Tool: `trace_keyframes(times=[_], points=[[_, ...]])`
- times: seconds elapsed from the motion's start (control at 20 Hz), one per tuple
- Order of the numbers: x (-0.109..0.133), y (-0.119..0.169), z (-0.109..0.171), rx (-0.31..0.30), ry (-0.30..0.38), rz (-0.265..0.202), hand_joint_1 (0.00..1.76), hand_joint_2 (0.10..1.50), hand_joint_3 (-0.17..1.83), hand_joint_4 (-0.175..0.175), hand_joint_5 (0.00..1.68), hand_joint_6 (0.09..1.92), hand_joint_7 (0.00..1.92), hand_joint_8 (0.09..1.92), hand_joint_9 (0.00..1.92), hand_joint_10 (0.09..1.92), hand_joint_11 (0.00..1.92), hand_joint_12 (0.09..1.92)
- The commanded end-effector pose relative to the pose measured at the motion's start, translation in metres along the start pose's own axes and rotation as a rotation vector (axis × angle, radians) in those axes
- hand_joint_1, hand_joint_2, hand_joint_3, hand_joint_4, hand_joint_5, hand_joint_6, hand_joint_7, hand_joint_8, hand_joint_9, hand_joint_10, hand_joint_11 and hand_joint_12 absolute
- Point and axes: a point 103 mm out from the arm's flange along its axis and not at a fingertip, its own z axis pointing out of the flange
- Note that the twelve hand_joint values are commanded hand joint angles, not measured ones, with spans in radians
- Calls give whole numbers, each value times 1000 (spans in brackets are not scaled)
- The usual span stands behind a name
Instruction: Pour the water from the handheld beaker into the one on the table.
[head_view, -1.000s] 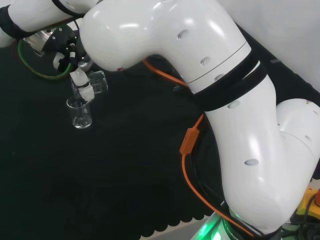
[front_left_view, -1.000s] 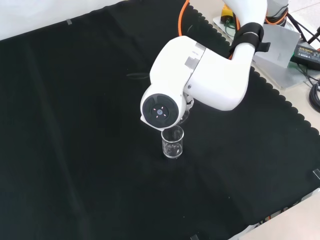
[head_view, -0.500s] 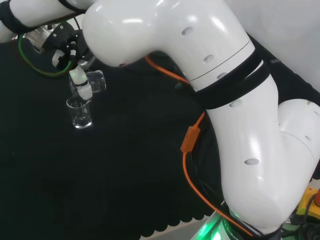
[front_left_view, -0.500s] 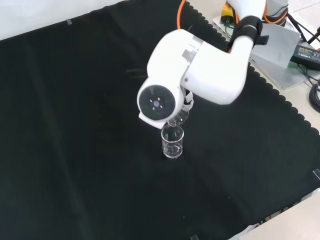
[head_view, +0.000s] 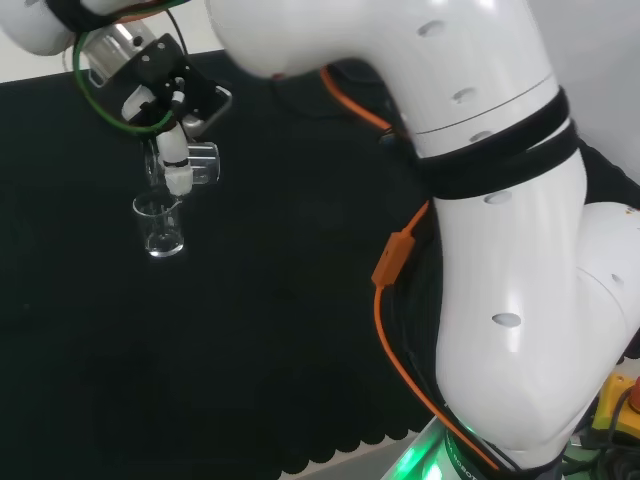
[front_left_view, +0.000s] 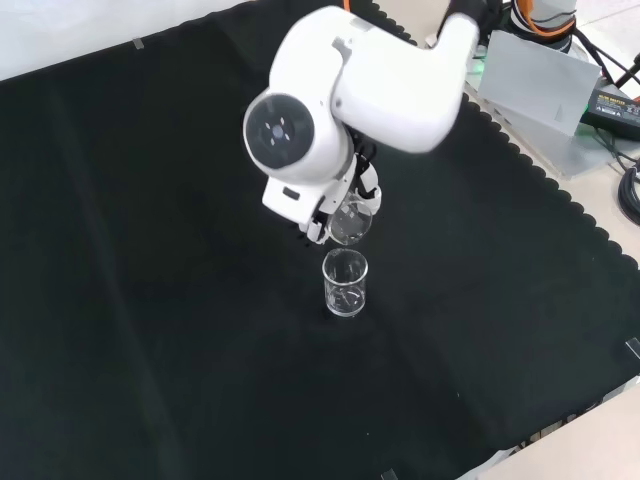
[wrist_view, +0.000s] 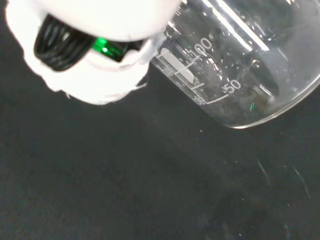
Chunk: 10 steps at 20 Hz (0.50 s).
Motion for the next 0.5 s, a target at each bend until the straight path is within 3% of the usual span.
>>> trace_keyframes(times=[0.05,0.5], points=[[-20,1,7,-213,171,-71,1303,611,810,-175,1163,898,1230,870,1526,789,1203,811],[-42,14,20,-321,284,-112,1303,612,811,-175,1160,904,1227,876,1524,789,1197,810]])
